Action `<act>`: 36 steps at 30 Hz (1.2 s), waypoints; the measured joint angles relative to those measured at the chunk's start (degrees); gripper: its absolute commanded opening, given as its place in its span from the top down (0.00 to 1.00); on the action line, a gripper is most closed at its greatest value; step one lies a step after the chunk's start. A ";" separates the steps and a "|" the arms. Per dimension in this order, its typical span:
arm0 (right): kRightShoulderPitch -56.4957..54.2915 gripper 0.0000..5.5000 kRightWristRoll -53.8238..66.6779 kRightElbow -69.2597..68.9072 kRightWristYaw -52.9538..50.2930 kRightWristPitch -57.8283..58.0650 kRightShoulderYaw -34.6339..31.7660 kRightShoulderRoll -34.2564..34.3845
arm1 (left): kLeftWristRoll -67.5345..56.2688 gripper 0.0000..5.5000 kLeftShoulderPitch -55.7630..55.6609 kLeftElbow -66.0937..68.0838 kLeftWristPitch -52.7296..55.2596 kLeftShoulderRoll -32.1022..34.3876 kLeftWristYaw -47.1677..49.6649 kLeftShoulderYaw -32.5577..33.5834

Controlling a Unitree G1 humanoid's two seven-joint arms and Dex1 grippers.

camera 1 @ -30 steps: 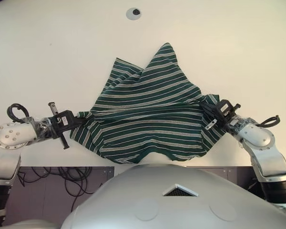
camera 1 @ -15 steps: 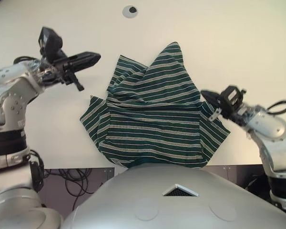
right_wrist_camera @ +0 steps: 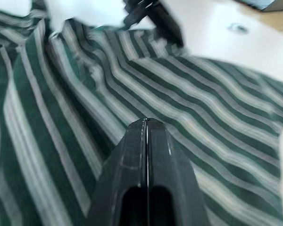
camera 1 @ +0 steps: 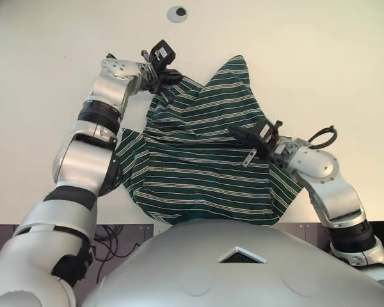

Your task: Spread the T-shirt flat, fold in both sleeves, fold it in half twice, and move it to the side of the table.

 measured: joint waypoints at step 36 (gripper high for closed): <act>-0.43 1.00 -6.36 3.45 -6.36 -1.91 -0.63 7.27 | -21.05 0.90 38.20 -42.56 5.65 18.53 -10.67 29.88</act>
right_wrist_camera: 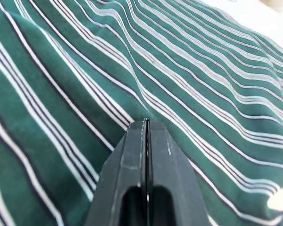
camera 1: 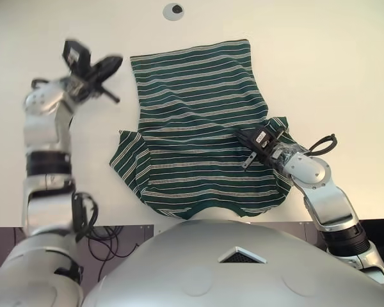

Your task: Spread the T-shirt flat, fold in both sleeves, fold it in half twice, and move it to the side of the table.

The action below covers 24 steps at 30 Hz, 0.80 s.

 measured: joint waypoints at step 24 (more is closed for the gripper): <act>3.57 1.00 0.50 -0.83 -3.57 -0.91 0.08 4.09 | -12.02 0.66 23.55 -12.84 23.98 12.19 -19.31 0.85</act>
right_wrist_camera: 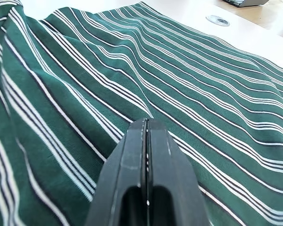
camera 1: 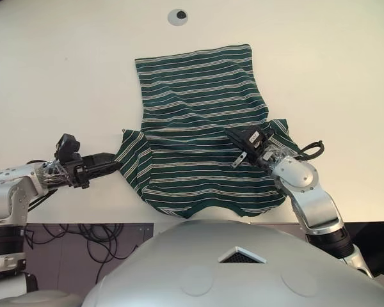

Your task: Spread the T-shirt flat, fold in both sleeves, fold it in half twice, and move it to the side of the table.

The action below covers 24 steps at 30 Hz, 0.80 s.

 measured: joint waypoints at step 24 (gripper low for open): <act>-0.28 1.00 19.41 -5.26 -4.34 0.09 -16.48 9.50 | 2.29 0.99 -7.28 3.69 -0.68 2.72 1.77 0.98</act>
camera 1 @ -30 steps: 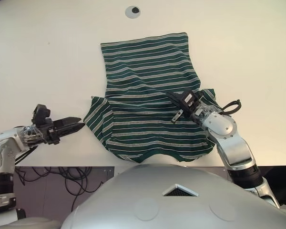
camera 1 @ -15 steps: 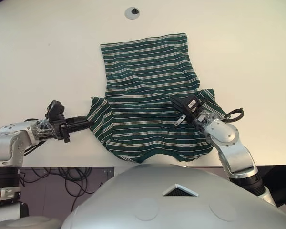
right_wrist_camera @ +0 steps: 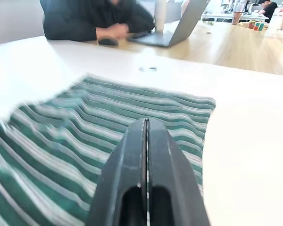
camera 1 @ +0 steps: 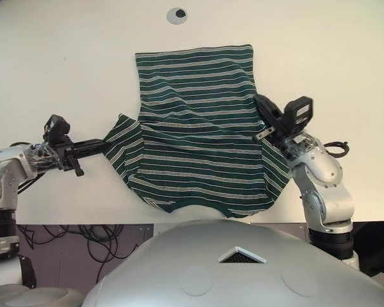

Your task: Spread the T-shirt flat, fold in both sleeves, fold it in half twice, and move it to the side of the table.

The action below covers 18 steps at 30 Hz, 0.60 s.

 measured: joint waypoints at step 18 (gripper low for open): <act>2.78 1.00 2.86 1.11 -0.75 0.68 -2.99 0.98 | 6.87 0.99 -0.81 -33.22 2.40 -3.92 10.75 -21.13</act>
